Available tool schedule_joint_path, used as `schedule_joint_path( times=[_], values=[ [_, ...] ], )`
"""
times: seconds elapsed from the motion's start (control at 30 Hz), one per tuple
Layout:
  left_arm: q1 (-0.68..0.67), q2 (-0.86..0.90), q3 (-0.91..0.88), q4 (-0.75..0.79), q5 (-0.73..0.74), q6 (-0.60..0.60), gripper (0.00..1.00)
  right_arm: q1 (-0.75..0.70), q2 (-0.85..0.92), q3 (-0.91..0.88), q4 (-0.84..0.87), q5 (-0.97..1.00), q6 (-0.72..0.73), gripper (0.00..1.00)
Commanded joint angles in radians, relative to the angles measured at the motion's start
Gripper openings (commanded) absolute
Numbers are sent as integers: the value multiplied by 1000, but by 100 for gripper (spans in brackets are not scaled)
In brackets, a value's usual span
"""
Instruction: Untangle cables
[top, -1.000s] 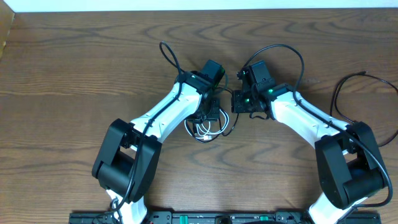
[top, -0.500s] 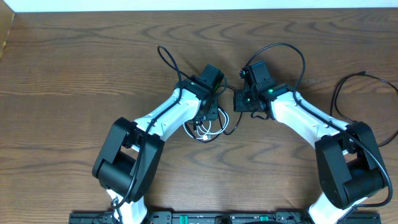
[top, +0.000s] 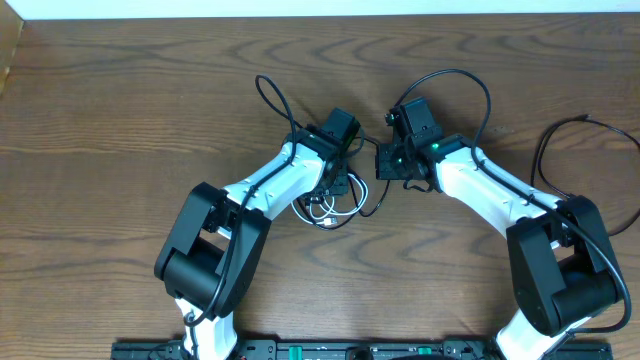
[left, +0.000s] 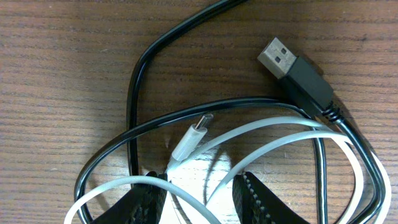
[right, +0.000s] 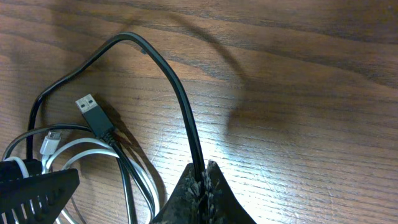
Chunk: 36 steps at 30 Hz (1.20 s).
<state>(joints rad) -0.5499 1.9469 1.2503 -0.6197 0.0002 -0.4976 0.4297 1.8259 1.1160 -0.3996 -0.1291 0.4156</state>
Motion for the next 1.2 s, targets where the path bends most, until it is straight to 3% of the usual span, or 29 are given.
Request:
schedule_joint_path(
  times=[0.0, 0.13, 0.23, 0.27, 0.73, 0.8, 1.17],
  values=[
    [2, 17, -11, 1, -20, -2, 40, -5, 5, -7, -1, 19, -13, 1],
    [2, 17, -11, 1, -20, -2, 39, -5, 5, -8, -1, 19, -13, 1],
    [0, 17, -11, 1, -20, -2, 22, -4, 5, -7, -1, 23, -13, 1],
    [-2, 17, -13, 1, -20, -3, 20, -3, 5, -8, -1, 23, -13, 1],
    [-4, 17, -37, 32, -20, -13, 20, -3, 5, -8, -1, 26, -13, 1],
    [-4, 17, -37, 32, -20, -13, 8, -3, 5, -8, -1, 26, -13, 1],
    [32, -102, -4, -11, -20, 37, 8, -4, 5, -8, -1, 43, -13, 1]
  ],
)
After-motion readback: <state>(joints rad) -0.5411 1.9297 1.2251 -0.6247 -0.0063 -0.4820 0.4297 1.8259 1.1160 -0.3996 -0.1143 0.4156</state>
